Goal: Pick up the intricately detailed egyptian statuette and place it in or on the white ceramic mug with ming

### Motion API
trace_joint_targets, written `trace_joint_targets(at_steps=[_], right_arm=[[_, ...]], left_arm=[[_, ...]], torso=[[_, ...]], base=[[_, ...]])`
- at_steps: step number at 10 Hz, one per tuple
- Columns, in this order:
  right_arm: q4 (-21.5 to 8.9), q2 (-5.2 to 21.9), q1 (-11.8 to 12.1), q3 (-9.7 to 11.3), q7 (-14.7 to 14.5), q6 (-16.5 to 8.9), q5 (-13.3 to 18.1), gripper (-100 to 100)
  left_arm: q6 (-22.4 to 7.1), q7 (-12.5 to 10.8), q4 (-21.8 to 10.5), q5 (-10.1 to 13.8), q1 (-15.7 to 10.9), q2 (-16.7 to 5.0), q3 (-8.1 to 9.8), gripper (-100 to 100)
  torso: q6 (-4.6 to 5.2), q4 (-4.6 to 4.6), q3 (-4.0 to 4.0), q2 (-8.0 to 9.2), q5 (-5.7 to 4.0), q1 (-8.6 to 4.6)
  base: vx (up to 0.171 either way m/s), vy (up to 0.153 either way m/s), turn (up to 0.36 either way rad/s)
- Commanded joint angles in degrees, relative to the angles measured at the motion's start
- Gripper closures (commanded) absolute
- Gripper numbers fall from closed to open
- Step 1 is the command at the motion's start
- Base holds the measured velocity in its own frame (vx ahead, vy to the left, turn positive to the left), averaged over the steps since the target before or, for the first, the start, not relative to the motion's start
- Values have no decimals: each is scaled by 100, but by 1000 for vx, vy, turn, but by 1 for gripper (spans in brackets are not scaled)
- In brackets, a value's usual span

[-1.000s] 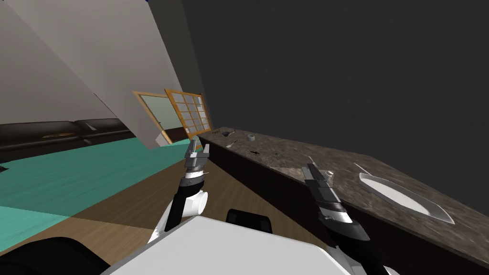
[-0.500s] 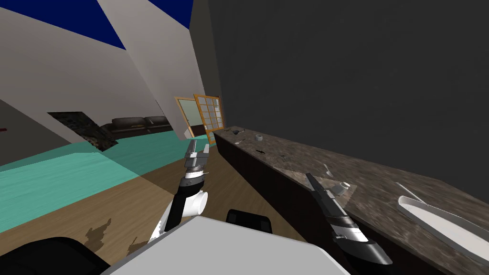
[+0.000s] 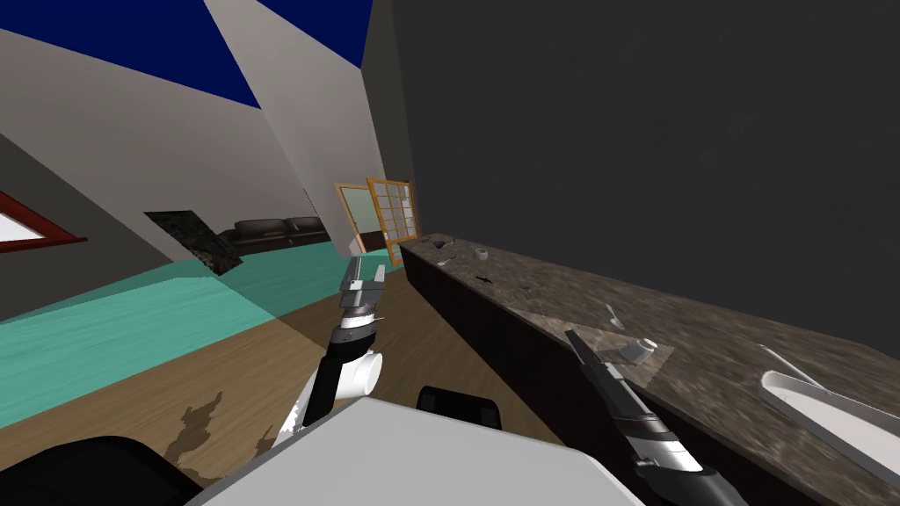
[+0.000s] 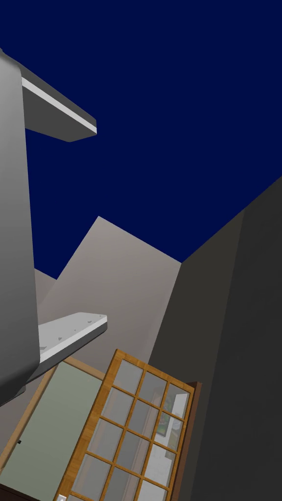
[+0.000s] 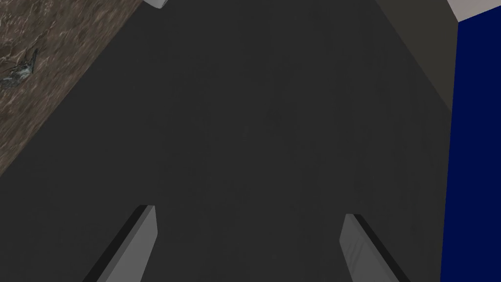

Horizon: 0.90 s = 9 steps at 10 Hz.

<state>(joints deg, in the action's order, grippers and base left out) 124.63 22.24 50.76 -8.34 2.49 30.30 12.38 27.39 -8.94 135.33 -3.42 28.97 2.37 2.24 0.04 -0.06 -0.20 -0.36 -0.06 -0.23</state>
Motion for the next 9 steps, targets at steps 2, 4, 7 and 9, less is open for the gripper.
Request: trace_joint_targets(at_steps=[2,4,7,9], right_arm=[[11,10,24,-10,6,3,1,-100],[11,10,24,-10,6,3,1,-100],[11,10,24,-10,6,3,1,-100],[-78,319,86,83,31,64,147,-100]], left_arm=[[0,0,0,0,0,0,0,0],[0,0,0,0,0,0,0,0],[0,0,0,0,0,0,0,0],[0,0,0,0,1,1,0,0]], torso=[[-1,0,0,1,0,2],[0,-1,-2,-4,-1,-2],[0,-2,-5,-9,-2,-6],[2,-1,-2,-4,4,27]], base=[[-17,19,58],[-10,15,47],[0,7,24],[-17,135,-86]])
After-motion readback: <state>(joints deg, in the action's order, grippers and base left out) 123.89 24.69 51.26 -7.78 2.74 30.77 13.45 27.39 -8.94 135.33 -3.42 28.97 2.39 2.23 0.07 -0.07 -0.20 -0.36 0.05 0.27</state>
